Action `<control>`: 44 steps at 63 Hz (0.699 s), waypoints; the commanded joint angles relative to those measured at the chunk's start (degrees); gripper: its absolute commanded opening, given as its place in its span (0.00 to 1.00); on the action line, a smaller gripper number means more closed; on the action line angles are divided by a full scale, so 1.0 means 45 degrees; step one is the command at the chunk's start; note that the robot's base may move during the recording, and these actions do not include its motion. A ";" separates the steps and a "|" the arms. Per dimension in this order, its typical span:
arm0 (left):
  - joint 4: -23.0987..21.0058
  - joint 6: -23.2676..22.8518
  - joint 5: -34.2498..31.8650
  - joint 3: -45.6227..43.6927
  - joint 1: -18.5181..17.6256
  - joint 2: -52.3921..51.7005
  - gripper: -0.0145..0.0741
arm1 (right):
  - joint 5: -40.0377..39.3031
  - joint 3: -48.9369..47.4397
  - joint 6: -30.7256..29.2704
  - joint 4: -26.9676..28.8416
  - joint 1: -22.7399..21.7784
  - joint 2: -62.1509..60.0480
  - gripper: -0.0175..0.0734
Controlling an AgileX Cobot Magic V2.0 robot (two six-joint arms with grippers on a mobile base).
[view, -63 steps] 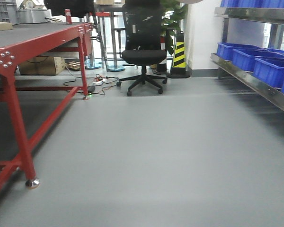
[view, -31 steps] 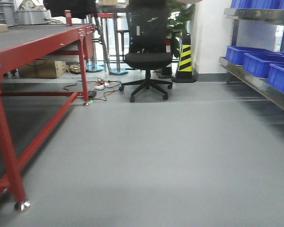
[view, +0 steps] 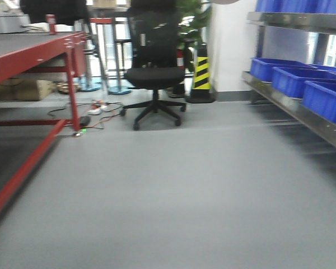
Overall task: Grab white bin and place on right shelf
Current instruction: 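Hold the bin and drive toward the steel shelf with blue crates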
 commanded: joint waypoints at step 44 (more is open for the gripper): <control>-0.1025 0.0009 0.3195 -0.0375 -0.0699 -0.0384 0.03 | 0.2703 -0.0497 -0.0163 0.1904 0.0579 -0.0694 0.26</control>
